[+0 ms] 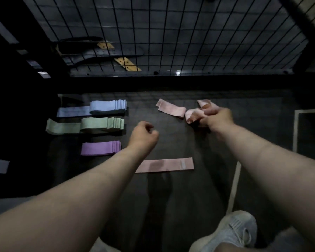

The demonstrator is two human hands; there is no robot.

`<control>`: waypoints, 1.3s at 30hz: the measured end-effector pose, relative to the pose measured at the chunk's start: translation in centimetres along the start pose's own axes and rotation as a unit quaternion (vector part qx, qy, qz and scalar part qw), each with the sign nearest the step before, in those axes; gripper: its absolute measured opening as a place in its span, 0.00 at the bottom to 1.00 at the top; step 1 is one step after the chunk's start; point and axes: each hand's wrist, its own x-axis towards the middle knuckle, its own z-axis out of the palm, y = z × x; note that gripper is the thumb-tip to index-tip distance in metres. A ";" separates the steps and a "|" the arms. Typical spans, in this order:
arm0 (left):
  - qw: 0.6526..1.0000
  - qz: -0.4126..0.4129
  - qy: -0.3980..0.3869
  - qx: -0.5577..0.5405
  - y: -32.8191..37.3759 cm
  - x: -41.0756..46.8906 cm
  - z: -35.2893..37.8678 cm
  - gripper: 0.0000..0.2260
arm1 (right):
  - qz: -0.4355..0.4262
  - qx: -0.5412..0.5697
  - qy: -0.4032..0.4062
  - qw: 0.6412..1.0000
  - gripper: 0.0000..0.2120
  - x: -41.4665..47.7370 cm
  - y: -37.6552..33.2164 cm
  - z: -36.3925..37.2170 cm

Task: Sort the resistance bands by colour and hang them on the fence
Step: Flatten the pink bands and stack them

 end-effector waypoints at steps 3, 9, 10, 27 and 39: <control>0.996 0.069 -0.054 -0.007 4.5 -1.4 -2.0 0.10 | -0.052 -0.026 -0.008 0.998 0.06 -2.4 -4.0 -2.6; 0.971 0.205 -0.114 0.046 11.4 -5.5 -9.1 0.05 | -0.196 -0.050 -0.010 0.979 0.03 -7.4 -10.7 -7.3; 0.968 0.215 -0.121 0.047 12.3 -6.3 -10.3 0.05 | -0.220 -0.051 -0.013 0.974 0.03 -8.5 -11.8 -7.9; 0.907 0.238 -0.257 -0.235 12.6 -12.6 -15.3 0.33 | -0.254 0.325 -0.242 0.878 0.12 -22.6 -20.1 -10.8; 0.893 0.154 -0.354 -0.232 12.0 -10.6 -17.6 0.13 | -0.158 0.445 -0.109 0.875 0.09 -16.1 -19.5 -12.7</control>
